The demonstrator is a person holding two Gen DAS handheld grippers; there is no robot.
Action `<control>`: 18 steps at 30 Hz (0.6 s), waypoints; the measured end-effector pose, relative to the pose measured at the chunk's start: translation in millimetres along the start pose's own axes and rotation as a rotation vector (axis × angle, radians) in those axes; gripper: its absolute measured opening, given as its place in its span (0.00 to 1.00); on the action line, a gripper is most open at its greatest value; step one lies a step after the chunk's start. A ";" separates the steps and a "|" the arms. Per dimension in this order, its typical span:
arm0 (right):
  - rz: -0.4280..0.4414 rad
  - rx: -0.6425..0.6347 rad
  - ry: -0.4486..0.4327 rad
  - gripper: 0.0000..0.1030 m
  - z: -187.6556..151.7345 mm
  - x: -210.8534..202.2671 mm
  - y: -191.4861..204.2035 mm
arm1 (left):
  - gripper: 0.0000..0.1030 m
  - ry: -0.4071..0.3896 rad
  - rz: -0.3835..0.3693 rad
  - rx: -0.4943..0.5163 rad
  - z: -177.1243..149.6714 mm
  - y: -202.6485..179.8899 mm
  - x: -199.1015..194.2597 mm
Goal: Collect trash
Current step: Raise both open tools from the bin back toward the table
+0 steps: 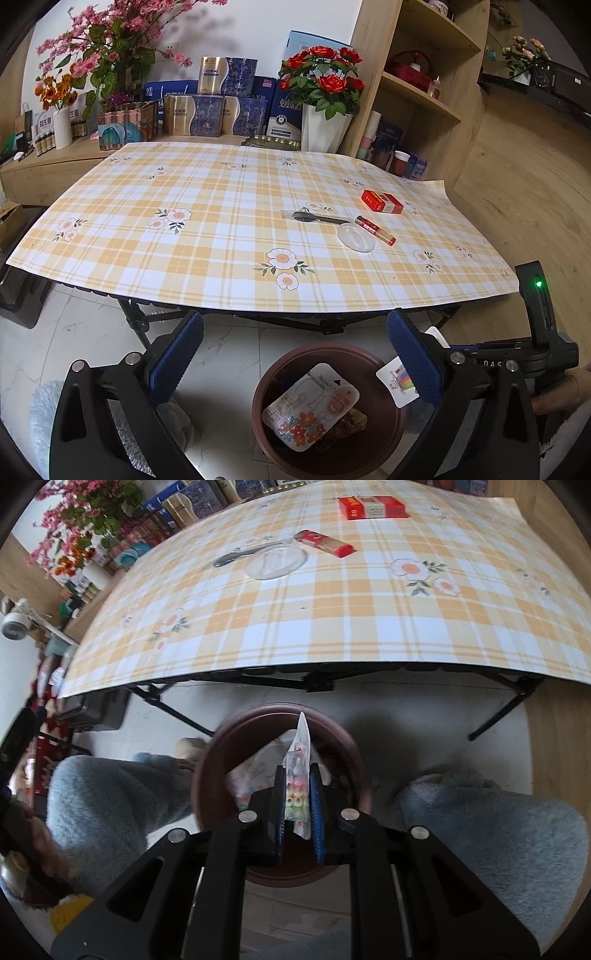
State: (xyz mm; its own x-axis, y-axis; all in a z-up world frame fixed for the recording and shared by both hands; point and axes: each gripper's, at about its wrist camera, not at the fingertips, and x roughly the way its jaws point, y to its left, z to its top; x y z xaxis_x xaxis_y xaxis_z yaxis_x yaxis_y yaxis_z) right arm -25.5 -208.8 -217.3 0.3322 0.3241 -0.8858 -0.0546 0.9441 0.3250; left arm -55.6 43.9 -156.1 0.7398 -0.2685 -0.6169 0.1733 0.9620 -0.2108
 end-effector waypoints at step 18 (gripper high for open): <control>-0.019 -0.052 -0.232 0.94 26.6 -48.9 -1.9 | 0.94 0.020 0.016 -0.017 -2.0 3.9 5.2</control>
State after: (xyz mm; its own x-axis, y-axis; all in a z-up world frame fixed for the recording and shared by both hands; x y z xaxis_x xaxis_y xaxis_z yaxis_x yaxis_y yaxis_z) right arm -16.6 -228.0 -165.8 0.5408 0.2896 -0.7898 -0.0931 0.9537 0.2859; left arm -52.3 46.3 -161.6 0.7291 -0.2545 -0.6353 0.1506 0.9652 -0.2137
